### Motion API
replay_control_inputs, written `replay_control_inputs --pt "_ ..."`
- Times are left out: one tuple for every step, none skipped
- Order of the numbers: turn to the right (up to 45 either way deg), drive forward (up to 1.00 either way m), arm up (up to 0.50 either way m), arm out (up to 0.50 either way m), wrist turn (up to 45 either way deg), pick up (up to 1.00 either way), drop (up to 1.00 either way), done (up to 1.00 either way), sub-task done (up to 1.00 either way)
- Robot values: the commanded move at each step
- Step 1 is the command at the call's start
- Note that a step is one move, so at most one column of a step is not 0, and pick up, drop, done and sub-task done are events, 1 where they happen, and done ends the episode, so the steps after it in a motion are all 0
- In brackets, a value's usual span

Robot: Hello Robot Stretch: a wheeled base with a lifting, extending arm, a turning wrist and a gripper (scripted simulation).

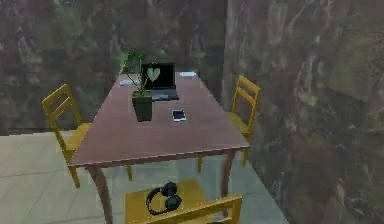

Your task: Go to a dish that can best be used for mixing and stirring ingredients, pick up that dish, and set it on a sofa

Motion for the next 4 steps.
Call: replay_control_inputs --pt "-24.0 0.0 0.0 0.0 0.0 0.0 0.0 0.0 0.0" --pt "45.0 0.0 0.0 0.0 0.0 0.0 0.0 0.0 0.0" --pt "45.0 0.0 0.0 0.0 0.0 0.0 0.0 0.0 0.0" --pt "21.0 0.0 0.0 0.0 0.0 0.0 0.0 0.0 0.0"
